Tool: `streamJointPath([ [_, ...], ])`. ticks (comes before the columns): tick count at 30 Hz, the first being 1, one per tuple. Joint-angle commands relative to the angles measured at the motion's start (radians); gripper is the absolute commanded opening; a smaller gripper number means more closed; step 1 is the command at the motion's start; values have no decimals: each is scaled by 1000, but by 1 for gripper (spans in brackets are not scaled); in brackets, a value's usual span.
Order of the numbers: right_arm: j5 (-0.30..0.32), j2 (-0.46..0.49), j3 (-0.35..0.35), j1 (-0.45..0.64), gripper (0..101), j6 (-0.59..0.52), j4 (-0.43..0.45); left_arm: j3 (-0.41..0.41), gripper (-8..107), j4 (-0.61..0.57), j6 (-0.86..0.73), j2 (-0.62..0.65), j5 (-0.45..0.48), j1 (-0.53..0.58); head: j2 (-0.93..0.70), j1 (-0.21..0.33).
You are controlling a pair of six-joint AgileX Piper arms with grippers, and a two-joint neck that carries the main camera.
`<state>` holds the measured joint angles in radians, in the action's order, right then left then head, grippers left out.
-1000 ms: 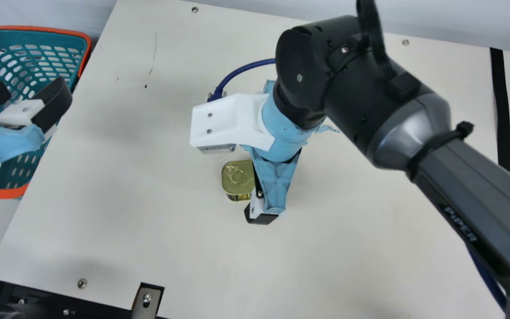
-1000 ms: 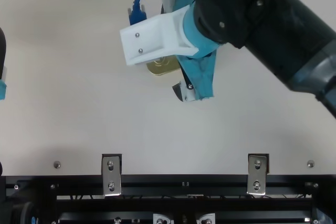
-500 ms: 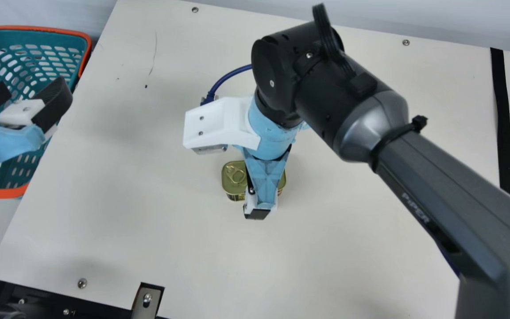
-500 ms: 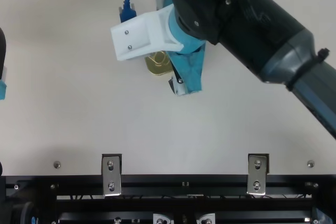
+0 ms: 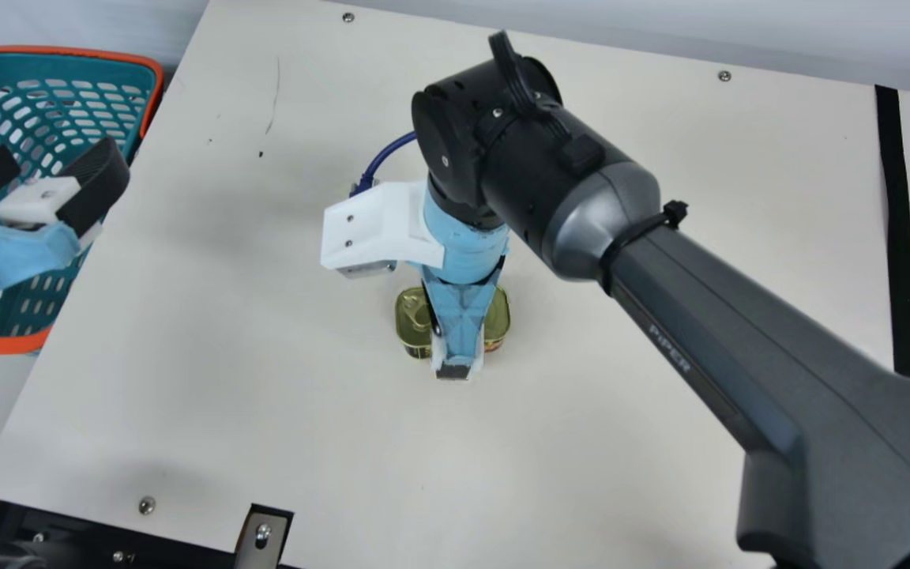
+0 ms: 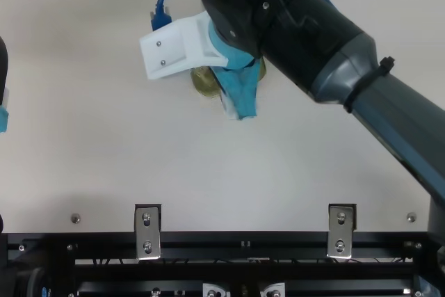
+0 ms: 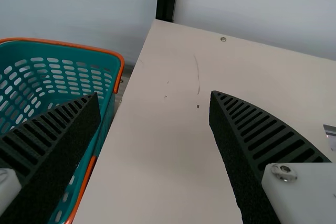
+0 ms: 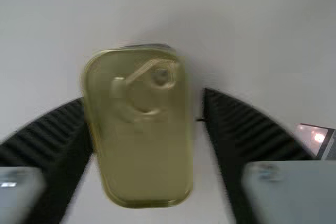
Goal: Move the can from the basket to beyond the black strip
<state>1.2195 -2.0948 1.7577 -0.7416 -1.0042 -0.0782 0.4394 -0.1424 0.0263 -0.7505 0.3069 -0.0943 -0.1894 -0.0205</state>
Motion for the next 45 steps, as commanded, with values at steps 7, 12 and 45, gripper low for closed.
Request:
streamJointPath([
  [7, 1, 16, 57, 25, 0, 30, -15, 0, 90, 0, 0, 0, 0, 0, 7, 8],
  [12, -7, 30, 132, 72, 0, 62, -65, 0, 90, 0, 0, 0, 0, 0, 7, 8],
  [45, -211, 139, -396, 553, 0, -959, -1401, 0, 90, 0, 0, 0, 0, 0, 7, 8],
])
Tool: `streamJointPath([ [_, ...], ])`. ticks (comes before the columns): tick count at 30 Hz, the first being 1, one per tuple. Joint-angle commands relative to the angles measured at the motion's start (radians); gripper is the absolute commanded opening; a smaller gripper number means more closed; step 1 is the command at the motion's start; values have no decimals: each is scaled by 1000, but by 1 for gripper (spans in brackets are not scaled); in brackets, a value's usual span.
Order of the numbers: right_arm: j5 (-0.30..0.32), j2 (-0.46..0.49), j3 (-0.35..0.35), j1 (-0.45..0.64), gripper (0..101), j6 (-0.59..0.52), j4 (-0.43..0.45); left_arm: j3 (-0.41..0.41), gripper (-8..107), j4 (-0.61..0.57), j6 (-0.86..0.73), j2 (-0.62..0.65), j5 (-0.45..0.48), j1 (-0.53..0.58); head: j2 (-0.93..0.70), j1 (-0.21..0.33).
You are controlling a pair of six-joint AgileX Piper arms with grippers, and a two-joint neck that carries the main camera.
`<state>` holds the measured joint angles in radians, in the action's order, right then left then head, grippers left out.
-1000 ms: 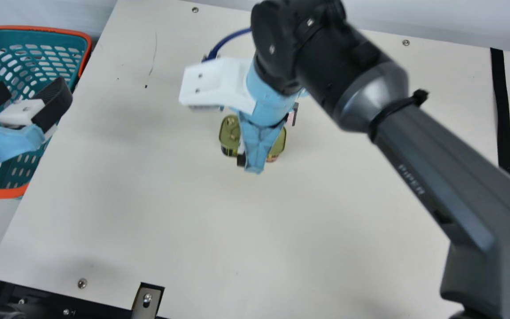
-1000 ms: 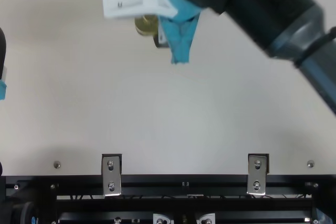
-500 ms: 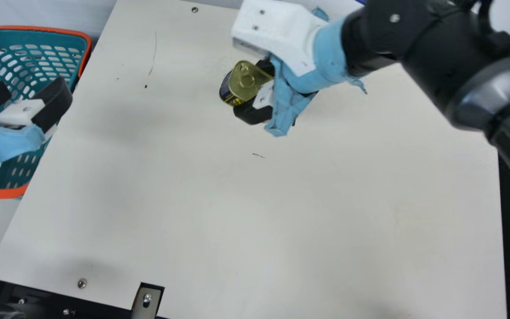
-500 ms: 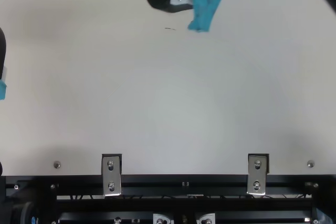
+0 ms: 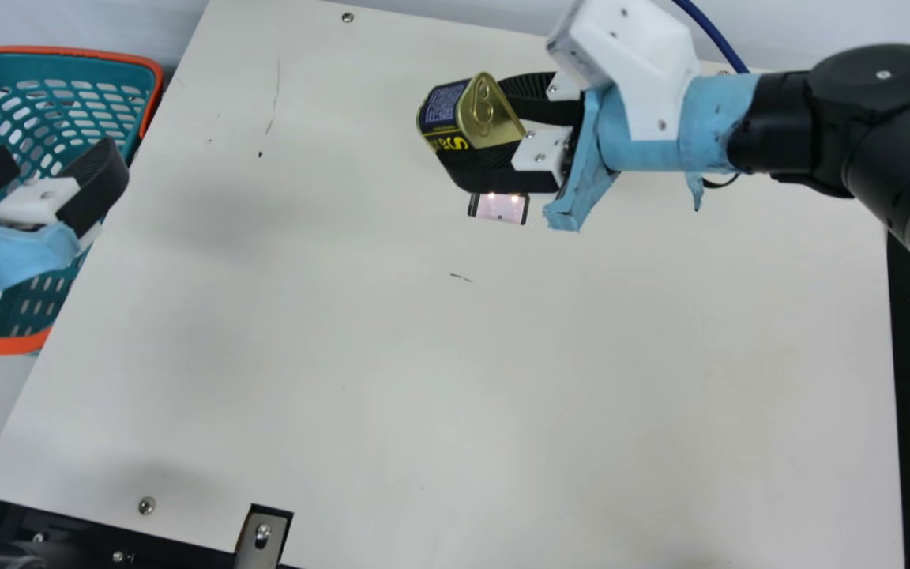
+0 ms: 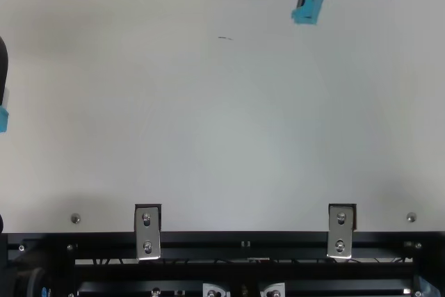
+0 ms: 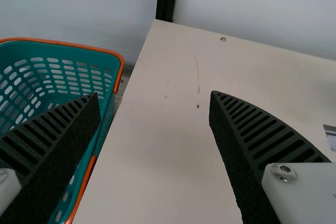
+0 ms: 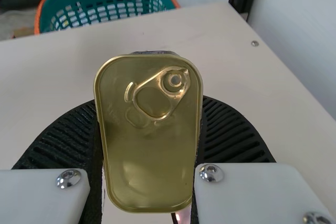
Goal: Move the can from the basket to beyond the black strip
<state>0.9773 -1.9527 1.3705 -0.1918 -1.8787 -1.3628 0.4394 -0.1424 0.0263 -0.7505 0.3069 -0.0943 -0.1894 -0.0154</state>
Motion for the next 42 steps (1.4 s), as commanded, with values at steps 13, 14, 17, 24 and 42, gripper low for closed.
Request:
streamJointPath([
  [13, 59, -35, -57, 33, 0, -211, -248, 0, 90, 0, 0, 0, 0, 0, 7, 3],
  [14, 50, -30, -61, 38, 0, -214, -253, 0, 90, 0, 0, 0, 0, 0, 7, 3],
  [17, 14, -7, -69, 51, 0, -216, -264, 0, 90, 0, 0, 0, 0, 0, 7, 3],
  [24, -89, 72, -106, 79, 0, -216, -267, 0, 90, 0, 0, 0, 0, 0, 7, 3],
  [42, -578, 296, -250, 120, 0, 241, 175, 0, 90, 0, 0, 0, 0, 0, 178, 24],
])
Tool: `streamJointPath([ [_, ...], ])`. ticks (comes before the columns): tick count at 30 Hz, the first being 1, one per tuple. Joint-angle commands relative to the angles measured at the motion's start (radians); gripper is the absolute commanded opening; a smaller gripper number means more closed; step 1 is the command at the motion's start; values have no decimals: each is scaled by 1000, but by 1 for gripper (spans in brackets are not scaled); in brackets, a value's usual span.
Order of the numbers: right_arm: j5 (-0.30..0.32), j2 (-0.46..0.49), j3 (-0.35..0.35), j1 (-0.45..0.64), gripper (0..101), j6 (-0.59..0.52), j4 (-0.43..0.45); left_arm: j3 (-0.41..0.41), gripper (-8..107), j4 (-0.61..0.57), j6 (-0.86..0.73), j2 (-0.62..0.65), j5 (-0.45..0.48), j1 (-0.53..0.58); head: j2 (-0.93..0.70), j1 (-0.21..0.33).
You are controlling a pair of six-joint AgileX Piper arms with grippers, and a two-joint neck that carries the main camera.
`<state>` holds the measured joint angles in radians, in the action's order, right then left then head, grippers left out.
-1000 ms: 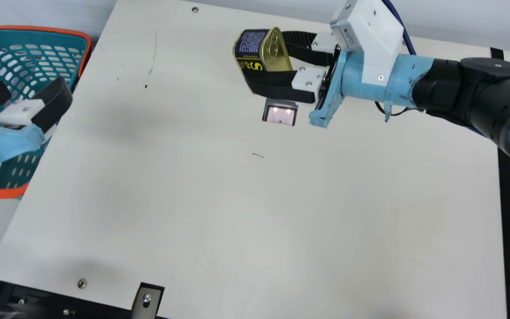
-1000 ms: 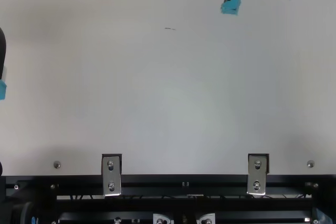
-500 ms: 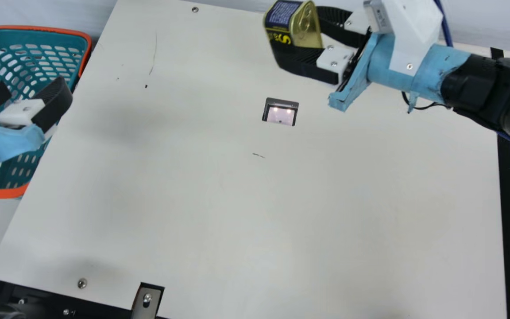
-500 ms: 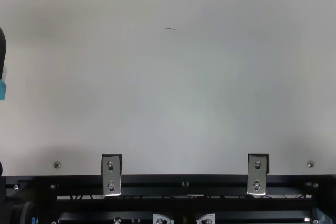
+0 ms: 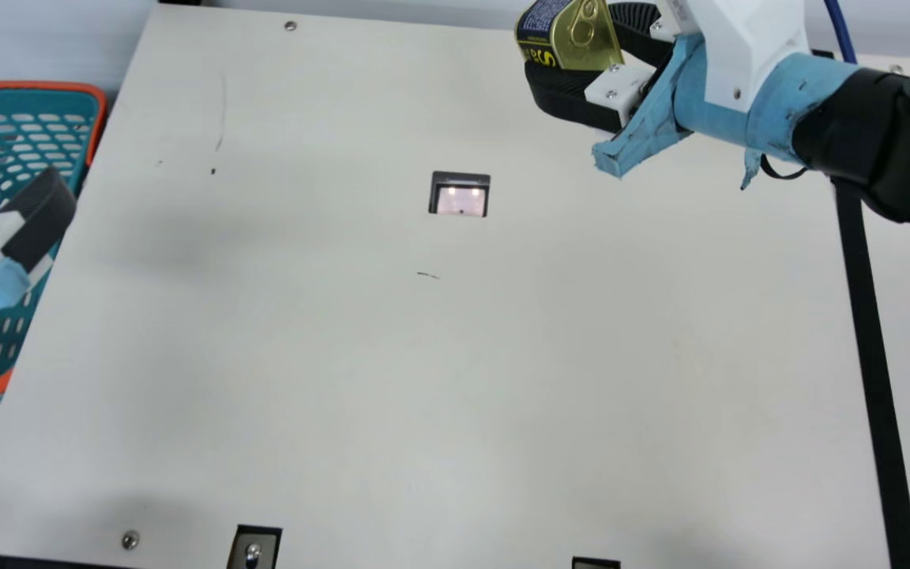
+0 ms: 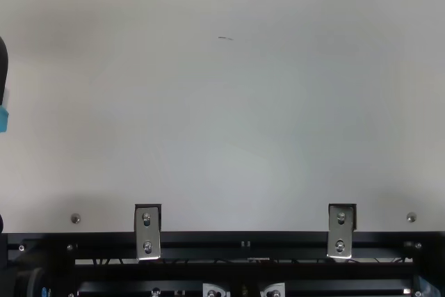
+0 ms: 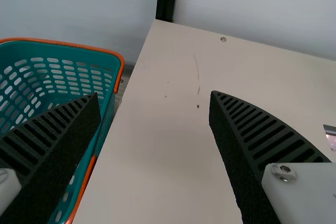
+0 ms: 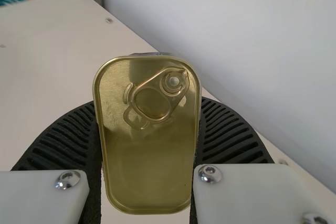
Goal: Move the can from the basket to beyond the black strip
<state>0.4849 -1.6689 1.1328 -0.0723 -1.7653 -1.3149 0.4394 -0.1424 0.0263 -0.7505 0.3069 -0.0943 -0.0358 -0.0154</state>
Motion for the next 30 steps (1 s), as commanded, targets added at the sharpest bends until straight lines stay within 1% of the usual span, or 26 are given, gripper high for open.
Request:
streamJointPath([
  [1, -109, 22, -24, 4, 0, 175, 174, 0, 90, 0, 0, 0, 0, 0, 39, 28],
  [5, -188, 60, -80, 27, 0, 367, 367, 0, 90, 0, 0, 0, 0, 0, 102, 44],
  [8, -225, 86, -125, 61, 0, 510, 518, 0, 90, 0, 0, 0, 0, 0, 154, 56],
  [11, -237, 113, -167, 116, 0, 652, 681, 0, 90, 0, 0, 0, 0, 0, 203, 70],
  [14, -217, 150, -188, 182, 0, 794, 854, 0, 90, 0, 0, 0, 0, 0, 247, 82],
  [16, -184, 179, -188, 225, 0, 893, 977, 0, 90, 0, 0, 0, 0, 0, 272, 88],
  [17, -157, 196, -180, 244, 0, 948, 1042, 0, 90, 0, 0, 0, 0, 0, 283, 90],
  [21, -25, 260, -125, 292, 0, 1134, 1257, 0, 90, 0, 0, 0, 0, 0, 319, 98],
  [24, 77, 293, -76, 293, 0, 1228, 1361, 0, 90, 0, 0, 0, 0, 0, 336, 102],
  [26, 139, 303, -45, 282, 0, 1270, 1406, 0, 90, 0, 0, 0, 0, 0, 342, 102],
  [30, 247, 305, 2, 257, 0, 1322, 1455, 0, 90, 0, 0, 0, 0, 0, 347, 100],
])
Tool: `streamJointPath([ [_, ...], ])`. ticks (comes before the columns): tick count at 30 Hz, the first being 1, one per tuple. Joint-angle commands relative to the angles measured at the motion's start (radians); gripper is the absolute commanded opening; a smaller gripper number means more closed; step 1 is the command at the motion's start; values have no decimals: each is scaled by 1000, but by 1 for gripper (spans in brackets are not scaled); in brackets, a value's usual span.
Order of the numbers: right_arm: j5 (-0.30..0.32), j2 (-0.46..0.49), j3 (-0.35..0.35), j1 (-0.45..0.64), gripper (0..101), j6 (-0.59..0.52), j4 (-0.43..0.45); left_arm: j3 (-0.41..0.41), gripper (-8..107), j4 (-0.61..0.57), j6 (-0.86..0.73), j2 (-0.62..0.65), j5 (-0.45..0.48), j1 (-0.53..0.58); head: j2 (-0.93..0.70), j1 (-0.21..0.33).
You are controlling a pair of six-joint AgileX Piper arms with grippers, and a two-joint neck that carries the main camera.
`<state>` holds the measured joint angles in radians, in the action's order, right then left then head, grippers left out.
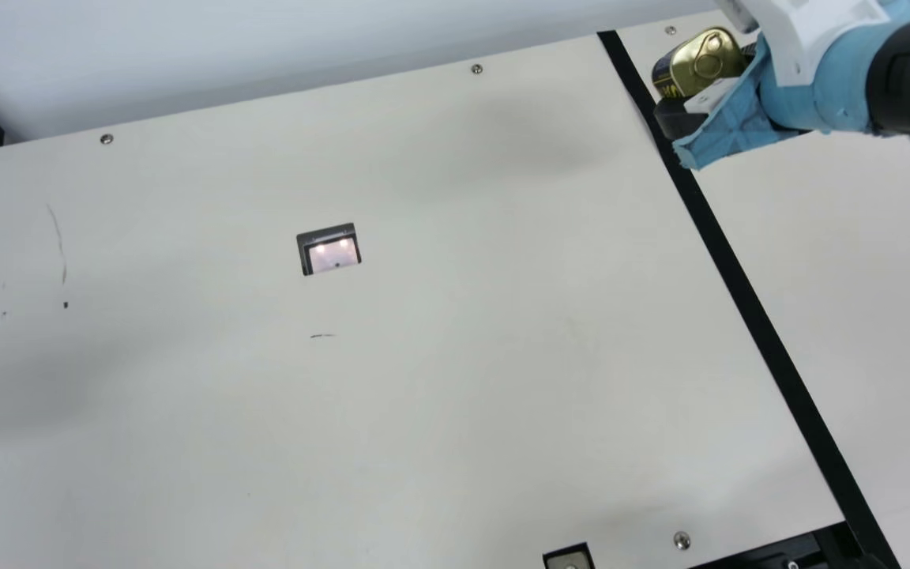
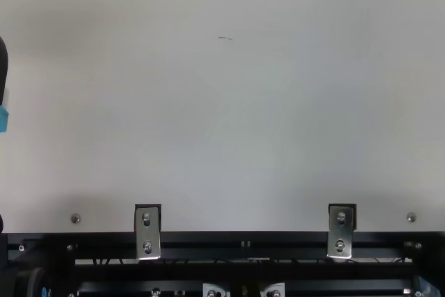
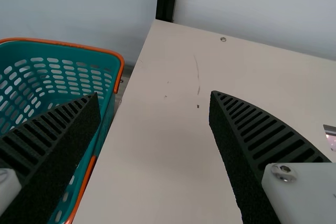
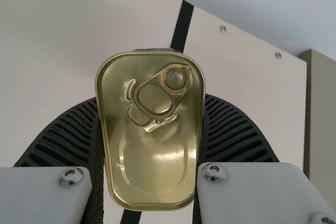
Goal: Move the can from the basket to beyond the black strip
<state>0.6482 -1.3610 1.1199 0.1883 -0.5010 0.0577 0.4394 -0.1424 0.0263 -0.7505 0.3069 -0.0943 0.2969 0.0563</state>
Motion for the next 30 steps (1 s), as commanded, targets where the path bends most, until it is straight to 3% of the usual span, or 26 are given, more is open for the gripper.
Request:
streamJointPath([
  [1, 107, -5, 23, -7, 0, 64, 87, 0, 90, 0, 0, 0, 0, 0, 14, 27],
  [8, 237, -25, 68, 19, 0, 42, 88, 0, 90, 0, 0, 0, 0, 0, 13, 19],
  [15, 306, -56, 100, 85, 0, -24, 77, 0, 90, 0, 0, 0, 0, 0, 13, 11],
  [30, 329, -117, 111, 195, 0, -113, 68, 0, 90, 0, 0, 0, 0, 0, 15, -7],
])
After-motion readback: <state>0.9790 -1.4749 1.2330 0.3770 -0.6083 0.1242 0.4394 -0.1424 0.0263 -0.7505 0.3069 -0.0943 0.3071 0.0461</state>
